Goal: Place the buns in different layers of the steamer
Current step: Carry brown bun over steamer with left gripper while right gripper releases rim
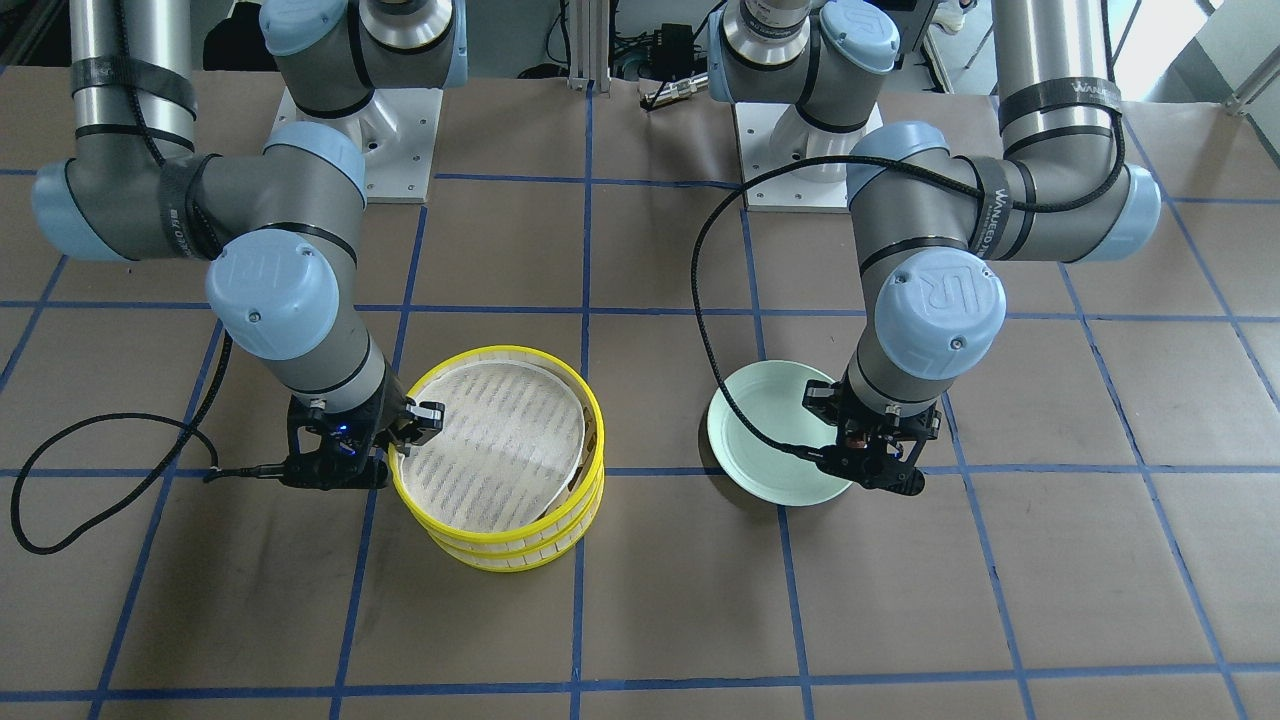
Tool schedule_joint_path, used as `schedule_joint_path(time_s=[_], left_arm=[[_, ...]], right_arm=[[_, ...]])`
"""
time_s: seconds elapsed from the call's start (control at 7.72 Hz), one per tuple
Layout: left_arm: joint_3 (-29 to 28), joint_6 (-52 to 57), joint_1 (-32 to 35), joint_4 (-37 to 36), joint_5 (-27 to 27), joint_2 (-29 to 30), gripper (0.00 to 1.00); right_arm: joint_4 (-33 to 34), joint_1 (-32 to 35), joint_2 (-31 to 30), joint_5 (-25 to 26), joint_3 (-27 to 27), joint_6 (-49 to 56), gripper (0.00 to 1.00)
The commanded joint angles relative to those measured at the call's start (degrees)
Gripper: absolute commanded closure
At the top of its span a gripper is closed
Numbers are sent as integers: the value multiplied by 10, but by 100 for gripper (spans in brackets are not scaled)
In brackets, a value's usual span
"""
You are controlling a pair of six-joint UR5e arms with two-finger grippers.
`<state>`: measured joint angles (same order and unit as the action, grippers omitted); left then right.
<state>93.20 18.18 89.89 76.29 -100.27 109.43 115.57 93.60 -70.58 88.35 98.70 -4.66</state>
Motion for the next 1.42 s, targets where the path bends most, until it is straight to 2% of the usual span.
schedule_joint_path(time_s=[0.0,0.13,0.26,0.52,0.78,0.91,1.04,1.29], left_arm=[[-4,-5,4,0,-1,1,100],[-4,-5,4,0,-1,2,100],[-4,-5,4,0,0,1,100],[-12,-6,9,0,-3,1,100],[-14,-7,16,0,0,-3,100],[-20,-11,30,0,11,-7,100],[-33,-74,50,0,28,-9,100],[-51,-150,96,-13,105,-18,100]], right_arm=[[0,0,0,0,0,-1,68],[0,0,0,0,0,-1,65],[2,0,-1,0,-1,-1,57],[1,-4,-9,-1,-10,6,25],[-19,-23,-27,0,-41,9,4],[-52,-25,-40,-11,-54,10,1],[-81,-29,-59,-10,-68,18,0],[-177,-60,-108,-3,-96,67,0]])
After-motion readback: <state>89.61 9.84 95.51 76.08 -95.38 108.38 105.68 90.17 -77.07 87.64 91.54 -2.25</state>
